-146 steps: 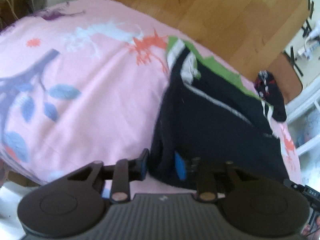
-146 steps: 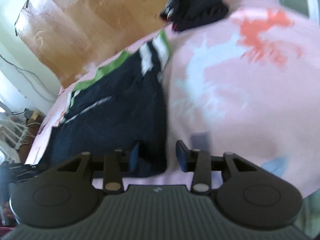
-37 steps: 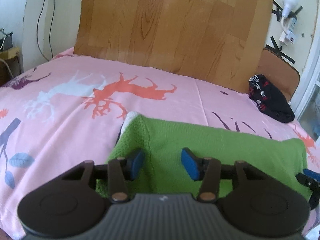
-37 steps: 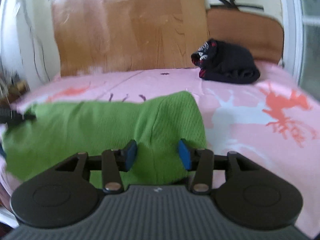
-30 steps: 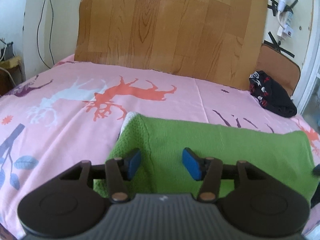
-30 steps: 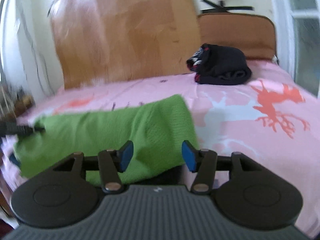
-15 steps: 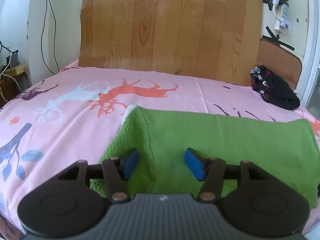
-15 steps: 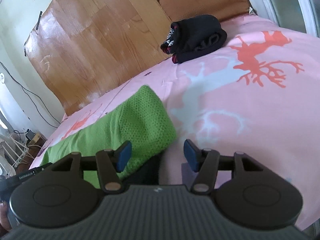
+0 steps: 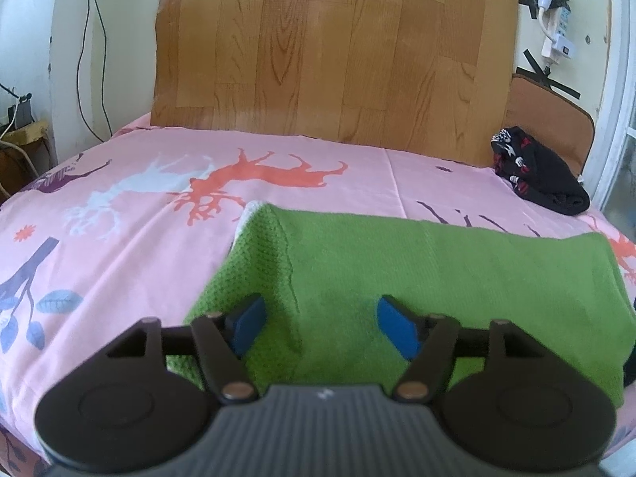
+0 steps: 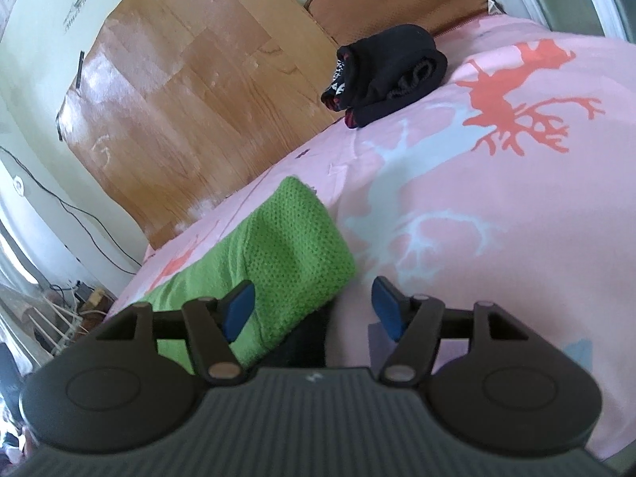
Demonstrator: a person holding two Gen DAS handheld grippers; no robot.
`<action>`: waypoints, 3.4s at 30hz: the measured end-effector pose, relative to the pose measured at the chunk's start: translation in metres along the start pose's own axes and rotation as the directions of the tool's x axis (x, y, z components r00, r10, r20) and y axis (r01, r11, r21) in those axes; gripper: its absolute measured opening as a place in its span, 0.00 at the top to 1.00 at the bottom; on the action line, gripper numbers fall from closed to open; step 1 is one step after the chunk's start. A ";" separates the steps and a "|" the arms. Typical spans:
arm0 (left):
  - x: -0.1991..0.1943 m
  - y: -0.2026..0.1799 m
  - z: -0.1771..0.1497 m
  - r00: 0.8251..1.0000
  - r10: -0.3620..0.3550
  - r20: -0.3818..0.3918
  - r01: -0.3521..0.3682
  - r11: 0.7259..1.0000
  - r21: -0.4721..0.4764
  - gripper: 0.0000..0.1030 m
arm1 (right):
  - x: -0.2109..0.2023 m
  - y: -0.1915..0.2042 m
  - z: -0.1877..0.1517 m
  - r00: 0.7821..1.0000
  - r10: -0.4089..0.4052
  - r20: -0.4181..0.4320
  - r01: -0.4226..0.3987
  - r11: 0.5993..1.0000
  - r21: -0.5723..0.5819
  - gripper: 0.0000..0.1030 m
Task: Fold small clothes
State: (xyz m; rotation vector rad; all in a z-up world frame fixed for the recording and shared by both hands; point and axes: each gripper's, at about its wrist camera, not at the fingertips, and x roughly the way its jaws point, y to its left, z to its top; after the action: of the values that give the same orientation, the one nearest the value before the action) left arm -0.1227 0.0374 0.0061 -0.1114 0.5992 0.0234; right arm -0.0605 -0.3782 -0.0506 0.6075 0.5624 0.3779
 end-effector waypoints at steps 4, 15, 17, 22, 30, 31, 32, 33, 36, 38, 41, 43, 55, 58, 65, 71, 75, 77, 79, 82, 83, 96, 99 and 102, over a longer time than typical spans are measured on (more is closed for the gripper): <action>-0.009 0.005 0.005 0.997 -0.072 -0.009 0.071 0.995 -0.071 0.38 | 0.007 0.002 0.001 0.998 0.050 -0.034 -0.049 0.998 0.032 0.35; -0.013 -0.015 0.024 0.928 -0.372 -0.014 0.369 0.925 -0.095 0.94 | 0.019 0.017 -0.001 0.997 0.045 -0.063 -0.043 0.999 0.020 0.45; 0.005 -0.022 0.018 0.914 -0.400 -0.065 0.391 0.913 -0.114 0.96 | 0.024 0.021 -0.002 0.995 0.039 -0.096 -0.038 0.999 0.013 0.60; 0.024 -0.026 0.005 0.908 -0.401 -0.121 0.386 0.913 -0.130 0.97 | 0.023 0.038 0.004 0.989 0.092 -0.115 -0.091 0.996 0.010 0.72; 0.018 -0.014 0.007 0.894 -0.433 -0.114 0.415 0.897 -0.151 0.95 | 0.024 0.161 0.027 0.938 0.309 -0.158 -0.343 0.896 -0.282 0.72; 0.013 -0.005 0.008 0.886 -0.454 -0.092 0.435 0.883 -0.175 0.93 | 0.032 0.176 0.024 0.928 0.321 -0.188 -0.366 0.880 -0.304 0.72; 0.004 0.008 0.007 0.886 -0.460 -0.052 0.444 0.876 -0.188 0.92 | 0.043 0.194 0.019 0.916 0.330 -0.228 -0.391 0.860 -0.329 0.72; -0.007 0.022 0.007 0.894 -0.447 -0.002 0.439 0.878 -0.192 0.92 | 0.052 0.207 0.014 0.907 0.331 -0.262 -0.409 0.843 -0.349 0.72; -0.036 0.074 0.002 0.935 -0.342 0.096 0.355 0.904 -0.239 0.92 | 0.085 0.246 -0.010 0.874 0.323 -0.364 -0.462 0.786 -0.410 0.72; -0.047 0.108 -0.001 0.956 -0.271 0.114 0.293 0.909 -0.296 0.92 | 0.109 0.264 -0.026 0.853 0.293 -0.431 -0.480 0.764 -0.431 0.72; -0.055 0.141 -0.004 0.970 -0.207 0.129 0.241 0.898 -0.369 0.87 | 0.156 0.276 -0.058 0.796 0.221 -0.564 -0.499 0.767 -0.404 0.71; -0.055 0.152 -0.001 0.969 -0.203 0.141 0.243 0.885 -0.398 0.82 | 0.167 0.276 -0.073 0.773 0.254 -0.582 -0.534 0.757 -0.378 0.69; -0.030 0.104 0.037 0.955 -0.269 0.126 0.294 0.918 -0.267 0.52 | 0.086 0.265 -0.035 0.797 0.364 -0.482 -0.590 0.640 -0.492 0.44; -0.024 0.100 0.050 0.956 -0.267 0.123 0.291 0.921 -0.260 0.56 | 0.090 0.252 -0.010 0.861 0.347 -0.373 -0.500 0.715 -0.489 0.48; 0.028 0.096 0.051 0.976 -0.217 -0.013 0.207 0.948 -0.241 0.67 | 0.157 0.220 -0.021 0.912 0.197 -0.359 -0.337 0.860 -0.383 0.52; 0.006 0.099 0.047 0.977 -0.213 -0.009 0.203 0.941 -0.270 0.56 | 0.149 0.232 -0.038 0.942 0.152 -0.299 -0.291 0.813 -0.504 0.52; -0.023 0.082 0.038 0.975 -0.220 -0.003 0.216 0.958 -0.188 0.42 | 0.157 0.227 -0.035 0.941 0.175 -0.289 -0.299 0.830 -0.471 0.51; -0.030 0.068 0.027 0.984 -0.174 -0.036 0.169 0.979 -0.112 0.42 | 0.156 0.224 -0.034 0.939 0.192 -0.285 -0.309 0.835 -0.456 0.51; -0.029 0.060 0.011 0.995 -0.064 -0.082 0.060 0.997 -0.052 0.43 | 0.156 0.221 -0.033 0.936 0.208 -0.285 -0.321 0.836 -0.445 0.51; -0.032 0.083 -0.006 0.989 -0.123 -0.084 0.105 0.977 -0.188 0.43 | 0.156 0.218 -0.032 0.929 0.230 -0.291 -0.341 0.840 -0.422 0.51; -0.032 0.094 -0.007 0.984 -0.157 -0.086 0.131 0.958 -0.255 0.43 | 0.155 0.217 -0.032 0.928 0.235 -0.291 -0.344 0.839 -0.421 0.51; -0.033 0.108 0.048 0.968 -0.250 0.021 0.248 0.939 -0.239 0.00 | 0.085 0.166 0.004 0.904 0.363 -0.226 -0.409 0.888 -0.209 0.17; -0.006 0.103 0.048 0.960 -0.274 -0.056 0.254 0.939 -0.233 0.00 | 0.087 0.148 -0.015 0.905 0.314 -0.286 -0.372 0.911 -0.178 0.16; 0.011 0.100 0.042 0.950 -0.291 -0.111 0.260 0.938 -0.229 0.00 | 0.095 0.142 -0.031 0.897 0.296 -0.328 -0.356 0.924 -0.140 0.16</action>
State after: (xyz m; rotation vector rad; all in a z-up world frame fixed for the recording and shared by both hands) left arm -0.0951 0.1416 0.0244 -0.4074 0.7200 -0.1960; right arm -0.0281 -0.2109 -0.0193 0.4533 0.7060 0.8479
